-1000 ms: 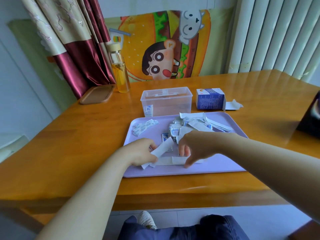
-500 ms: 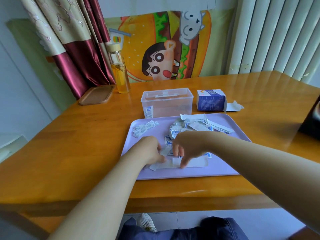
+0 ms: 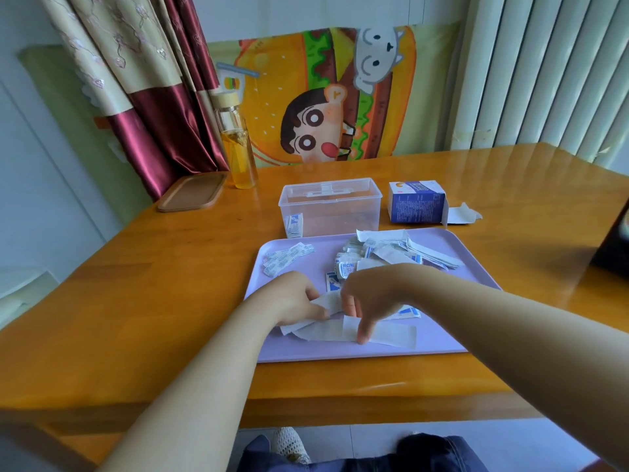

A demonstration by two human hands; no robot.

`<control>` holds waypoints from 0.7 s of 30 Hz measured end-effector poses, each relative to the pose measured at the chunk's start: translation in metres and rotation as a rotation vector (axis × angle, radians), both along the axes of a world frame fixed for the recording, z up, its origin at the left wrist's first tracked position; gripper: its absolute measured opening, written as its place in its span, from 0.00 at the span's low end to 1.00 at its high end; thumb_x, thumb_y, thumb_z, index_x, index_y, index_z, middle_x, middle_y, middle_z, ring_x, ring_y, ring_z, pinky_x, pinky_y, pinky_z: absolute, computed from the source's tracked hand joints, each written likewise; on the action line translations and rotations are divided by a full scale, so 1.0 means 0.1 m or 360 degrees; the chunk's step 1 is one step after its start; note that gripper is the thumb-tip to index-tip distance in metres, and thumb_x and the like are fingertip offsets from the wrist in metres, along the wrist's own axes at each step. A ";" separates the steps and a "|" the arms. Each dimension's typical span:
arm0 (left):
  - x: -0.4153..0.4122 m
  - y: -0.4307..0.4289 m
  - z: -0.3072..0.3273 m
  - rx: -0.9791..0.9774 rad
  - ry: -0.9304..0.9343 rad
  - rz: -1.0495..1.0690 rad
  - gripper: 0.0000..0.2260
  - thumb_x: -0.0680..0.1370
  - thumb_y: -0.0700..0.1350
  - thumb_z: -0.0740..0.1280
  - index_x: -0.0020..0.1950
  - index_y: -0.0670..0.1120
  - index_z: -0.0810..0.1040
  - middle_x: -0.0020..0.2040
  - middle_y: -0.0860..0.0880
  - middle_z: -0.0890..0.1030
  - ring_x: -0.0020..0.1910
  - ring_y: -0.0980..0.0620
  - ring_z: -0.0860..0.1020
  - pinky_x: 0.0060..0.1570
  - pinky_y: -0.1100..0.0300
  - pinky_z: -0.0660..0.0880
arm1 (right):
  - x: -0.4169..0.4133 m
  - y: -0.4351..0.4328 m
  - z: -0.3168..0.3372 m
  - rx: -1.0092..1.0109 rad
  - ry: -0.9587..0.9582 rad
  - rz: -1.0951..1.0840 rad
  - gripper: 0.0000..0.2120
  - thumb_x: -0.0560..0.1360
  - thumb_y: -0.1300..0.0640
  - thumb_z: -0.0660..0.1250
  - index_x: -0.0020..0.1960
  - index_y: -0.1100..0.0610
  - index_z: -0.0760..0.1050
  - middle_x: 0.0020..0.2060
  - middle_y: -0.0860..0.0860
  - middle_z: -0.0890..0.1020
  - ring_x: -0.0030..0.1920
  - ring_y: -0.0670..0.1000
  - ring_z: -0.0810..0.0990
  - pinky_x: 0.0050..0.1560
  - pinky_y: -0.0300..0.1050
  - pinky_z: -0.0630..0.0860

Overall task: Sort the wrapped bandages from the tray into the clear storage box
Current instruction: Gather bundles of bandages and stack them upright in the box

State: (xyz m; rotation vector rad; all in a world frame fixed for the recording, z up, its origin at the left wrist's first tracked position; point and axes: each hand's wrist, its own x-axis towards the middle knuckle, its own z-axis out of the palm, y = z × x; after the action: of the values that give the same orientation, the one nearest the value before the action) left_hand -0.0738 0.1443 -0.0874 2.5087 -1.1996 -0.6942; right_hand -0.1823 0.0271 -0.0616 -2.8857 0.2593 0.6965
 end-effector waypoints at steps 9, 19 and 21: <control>-0.02 0.02 0.03 -0.0054 0.0000 0.0079 0.10 0.72 0.53 0.72 0.50 0.52 0.77 0.50 0.51 0.81 0.47 0.53 0.79 0.44 0.59 0.76 | -0.13 -0.14 0.27 0.0015 -0.0157 -0.0063 0.11 0.69 0.45 0.71 0.49 0.48 0.77 0.39 0.40 0.76 0.44 0.45 0.75 0.41 0.38 0.69; -0.11 -0.03 0.01 0.0247 -0.0349 -0.0027 0.19 0.73 0.53 0.71 0.59 0.44 0.74 0.58 0.46 0.77 0.55 0.47 0.77 0.51 0.55 0.73 | -0.22 -0.44 0.61 0.0044 -0.0689 -0.0280 0.10 0.69 0.47 0.73 0.42 0.48 0.73 0.36 0.41 0.76 0.41 0.48 0.77 0.40 0.39 0.71; -0.13 -0.07 0.04 0.0304 -0.0348 -0.0045 0.19 0.73 0.52 0.71 0.60 0.44 0.74 0.54 0.47 0.77 0.54 0.47 0.77 0.51 0.56 0.73 | -0.21 -0.45 0.58 0.0108 -0.0820 -0.0346 0.10 0.68 0.48 0.74 0.39 0.49 0.73 0.34 0.41 0.76 0.36 0.46 0.76 0.34 0.36 0.69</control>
State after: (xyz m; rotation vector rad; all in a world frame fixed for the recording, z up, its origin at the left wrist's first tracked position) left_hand -0.0870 0.1375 -0.0832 2.7909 -1.2986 -0.5770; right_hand -0.2038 -0.0181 -0.0038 -2.7887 0.4542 -0.0783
